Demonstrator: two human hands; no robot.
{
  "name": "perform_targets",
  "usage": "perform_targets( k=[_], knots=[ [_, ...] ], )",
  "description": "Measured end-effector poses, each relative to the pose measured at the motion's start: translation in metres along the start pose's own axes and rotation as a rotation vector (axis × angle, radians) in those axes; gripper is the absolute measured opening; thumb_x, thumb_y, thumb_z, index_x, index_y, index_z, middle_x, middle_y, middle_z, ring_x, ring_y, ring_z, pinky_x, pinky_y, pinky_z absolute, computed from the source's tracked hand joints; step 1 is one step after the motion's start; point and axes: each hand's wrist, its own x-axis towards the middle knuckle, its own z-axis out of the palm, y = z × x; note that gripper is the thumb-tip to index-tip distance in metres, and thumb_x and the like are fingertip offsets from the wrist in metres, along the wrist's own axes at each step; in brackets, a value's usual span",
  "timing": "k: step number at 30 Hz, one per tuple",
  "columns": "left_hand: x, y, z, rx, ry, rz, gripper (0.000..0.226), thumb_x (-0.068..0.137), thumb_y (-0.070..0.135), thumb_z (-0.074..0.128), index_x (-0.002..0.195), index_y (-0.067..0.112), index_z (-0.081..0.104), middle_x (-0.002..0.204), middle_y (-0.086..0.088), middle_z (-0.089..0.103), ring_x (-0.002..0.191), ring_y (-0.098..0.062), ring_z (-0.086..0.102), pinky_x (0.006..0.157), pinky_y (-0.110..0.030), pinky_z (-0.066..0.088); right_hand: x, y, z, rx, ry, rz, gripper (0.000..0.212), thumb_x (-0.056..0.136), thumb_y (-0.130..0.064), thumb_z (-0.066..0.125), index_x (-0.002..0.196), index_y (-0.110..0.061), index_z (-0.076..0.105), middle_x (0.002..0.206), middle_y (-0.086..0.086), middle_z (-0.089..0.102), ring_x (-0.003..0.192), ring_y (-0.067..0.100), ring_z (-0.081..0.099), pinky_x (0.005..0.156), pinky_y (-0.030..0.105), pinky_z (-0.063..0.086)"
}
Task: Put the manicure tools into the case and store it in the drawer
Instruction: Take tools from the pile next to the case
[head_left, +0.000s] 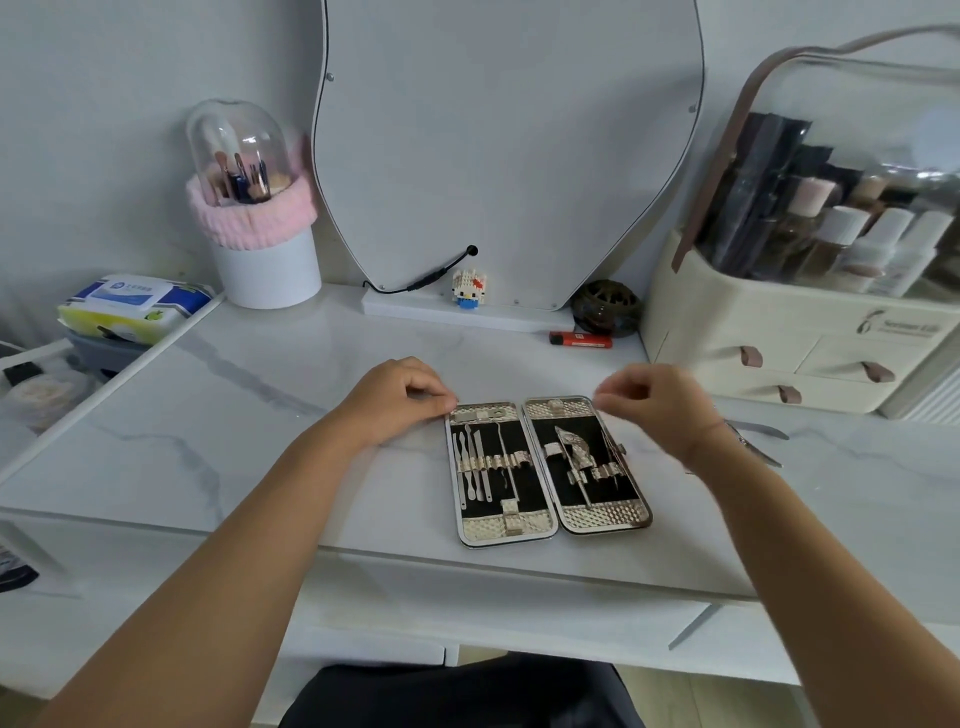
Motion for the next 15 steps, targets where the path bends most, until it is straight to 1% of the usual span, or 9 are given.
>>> perform_targets(
  k=[1,2,4,5,8,12,15],
  knots=[
    [0.0,0.0,0.0,-0.01,0.003,0.001,0.014,0.075,0.021,0.075,0.073,0.034,0.07,0.092,0.005,0.062,0.092,-0.009,0.058,0.086,-0.017,0.039,-0.002,0.011,-0.01,-0.052,0.051,0.046,0.005,0.076,-0.021,0.074,0.078,-0.017,0.071,0.076,-0.001,0.069,0.072,0.013,0.061,0.064,0.012,0.043],
    [0.0,0.001,0.0,-0.016,0.003,0.003,0.015,0.075,0.021,0.075,0.073,0.035,0.07,0.09,0.006,0.062,0.092,-0.01,0.058,0.086,-0.02,0.04,-0.004,0.022,-0.018,-0.095,0.082,0.098,0.007,0.076,-0.022,0.075,0.077,-0.016,0.071,0.075,0.0,0.068,0.071,0.014,0.06,0.063,0.014,0.043],
    [0.0,0.0,-0.001,-0.017,0.002,0.006,0.017,0.075,0.022,0.075,0.072,0.037,0.07,0.089,0.007,0.062,0.091,-0.009,0.058,0.086,-0.02,0.04,-0.007,0.04,-0.027,-0.173,0.094,0.19,0.009,0.074,-0.023,0.076,0.076,-0.014,0.072,0.076,0.003,0.069,0.075,0.019,0.061,0.066,0.025,0.047],
    [-0.001,0.0,-0.001,-0.016,0.0,0.007,0.018,0.075,0.022,0.075,0.072,0.038,0.07,0.089,0.007,0.062,0.091,-0.009,0.058,0.086,-0.02,0.039,-0.01,0.045,-0.029,-0.202,0.089,0.22,0.01,0.073,-0.023,0.076,0.076,-0.014,0.073,0.076,0.005,0.07,0.076,0.021,0.062,0.069,0.028,0.047],
    [-0.001,-0.001,-0.002,-0.02,0.006,0.003,0.023,0.074,0.022,0.076,0.067,0.043,0.071,0.091,0.007,0.063,0.091,-0.007,0.058,0.086,-0.019,0.04,-0.016,0.052,-0.03,-0.231,0.094,0.249,0.008,0.073,-0.022,0.076,0.075,-0.015,0.072,0.075,0.005,0.069,0.077,0.022,0.061,0.068,0.027,0.044],
    [-0.001,0.001,-0.001,-0.008,0.007,-0.012,0.02,0.075,0.02,0.075,0.071,0.038,0.069,0.091,0.009,0.062,0.089,-0.001,0.057,0.082,-0.012,0.037,-0.016,0.049,-0.029,-0.249,0.082,0.263,0.008,0.075,-0.023,0.074,0.076,-0.015,0.073,0.073,0.004,0.066,0.075,0.02,0.059,0.066,0.024,0.038],
    [-0.001,0.0,-0.001,-0.006,0.004,-0.013,0.019,0.075,0.019,0.075,0.072,0.036,0.069,0.09,0.01,0.062,0.083,0.008,0.056,0.077,-0.003,0.036,-0.015,0.047,-0.03,-0.257,0.036,0.272,0.008,0.076,-0.021,0.072,0.069,-0.018,0.071,0.068,0.004,0.067,0.071,0.02,0.06,0.061,0.025,0.04]
  ],
)
